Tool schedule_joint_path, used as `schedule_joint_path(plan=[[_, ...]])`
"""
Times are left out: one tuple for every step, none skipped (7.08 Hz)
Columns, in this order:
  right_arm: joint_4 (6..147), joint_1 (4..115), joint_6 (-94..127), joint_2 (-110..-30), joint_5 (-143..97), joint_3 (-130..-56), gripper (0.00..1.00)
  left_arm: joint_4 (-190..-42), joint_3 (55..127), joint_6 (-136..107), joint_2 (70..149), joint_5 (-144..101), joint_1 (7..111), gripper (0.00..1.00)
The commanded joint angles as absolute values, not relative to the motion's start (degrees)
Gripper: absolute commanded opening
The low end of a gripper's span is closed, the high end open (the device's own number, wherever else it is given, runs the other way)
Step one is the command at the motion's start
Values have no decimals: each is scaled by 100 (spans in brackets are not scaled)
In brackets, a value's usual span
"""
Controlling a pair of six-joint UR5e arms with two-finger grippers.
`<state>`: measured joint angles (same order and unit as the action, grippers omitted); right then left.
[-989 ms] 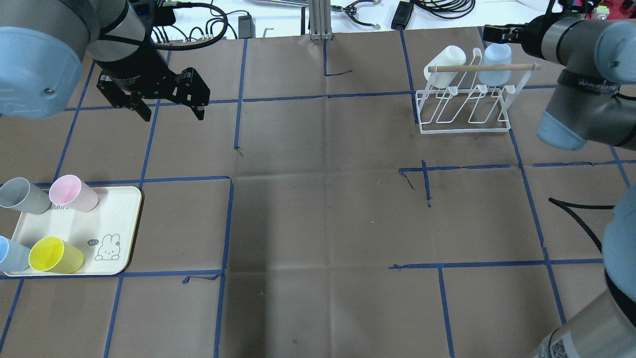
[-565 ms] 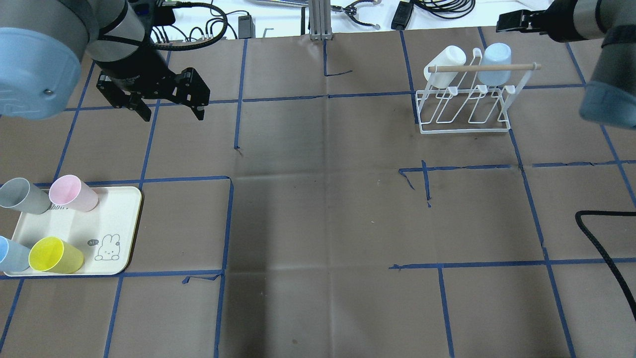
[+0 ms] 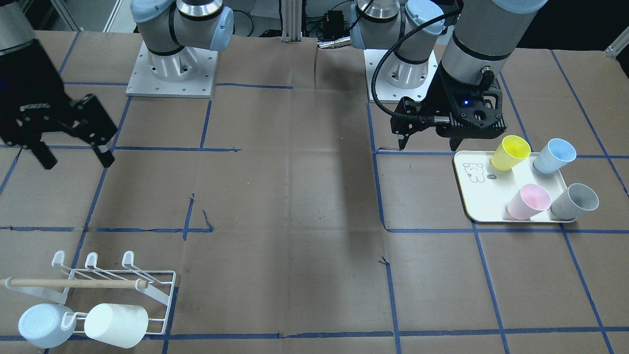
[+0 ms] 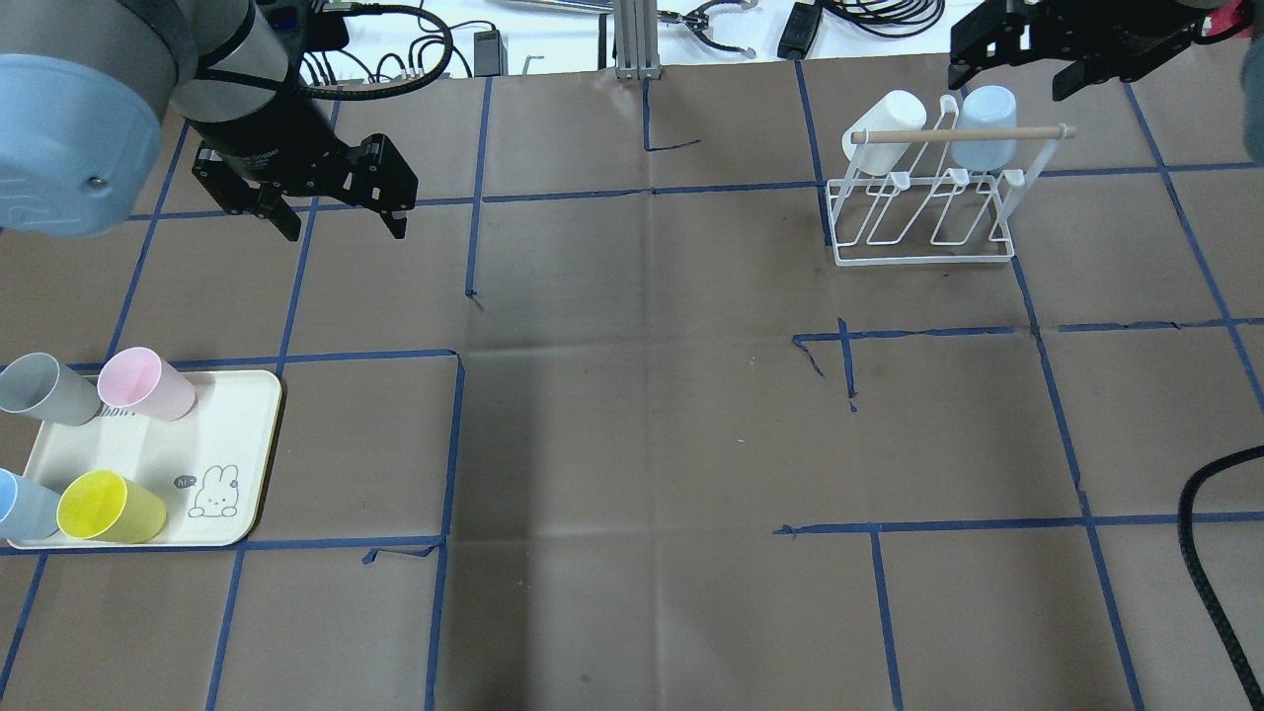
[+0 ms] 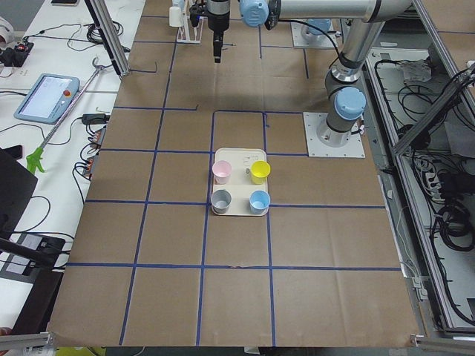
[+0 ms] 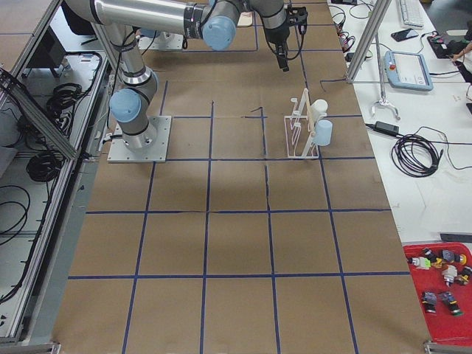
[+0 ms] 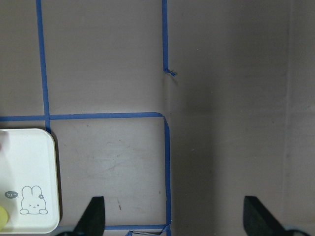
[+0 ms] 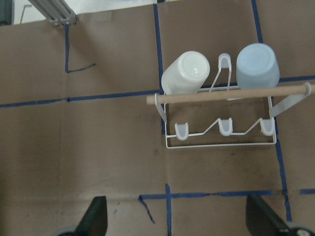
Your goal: Transfer IKEA cup to right arm and place on rack
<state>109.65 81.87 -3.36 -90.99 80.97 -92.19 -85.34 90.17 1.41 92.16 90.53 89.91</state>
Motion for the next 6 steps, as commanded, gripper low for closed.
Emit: schedule_joint_path(plan=[[10215, 9207, 130, -9299, 8734, -9167, 100, -8534, 9018, 141, 9211, 9053, 8991, 100], [9934, 9515, 141, -9334, 8954, -9176, 100, -8534, 9026, 141, 9211, 9053, 8991, 100], [9775, 9658, 141, -9343, 9043, -9158, 100, -8534, 9026, 141, 9211, 9053, 8991, 100], [9739, 9659, 141, -9343, 9044, -9167, 100, -8534, 9026, 141, 9211, 9053, 8991, 100], [9703, 9659, 149, -9343, 9044, -9202, 100, -8534, 9035, 141, 9211, 9053, 8991, 100], [9677, 9650, 149, -9325, 9061, -9254, 100, -8534, 9035, 141, 9211, 9044, 8991, 100]])
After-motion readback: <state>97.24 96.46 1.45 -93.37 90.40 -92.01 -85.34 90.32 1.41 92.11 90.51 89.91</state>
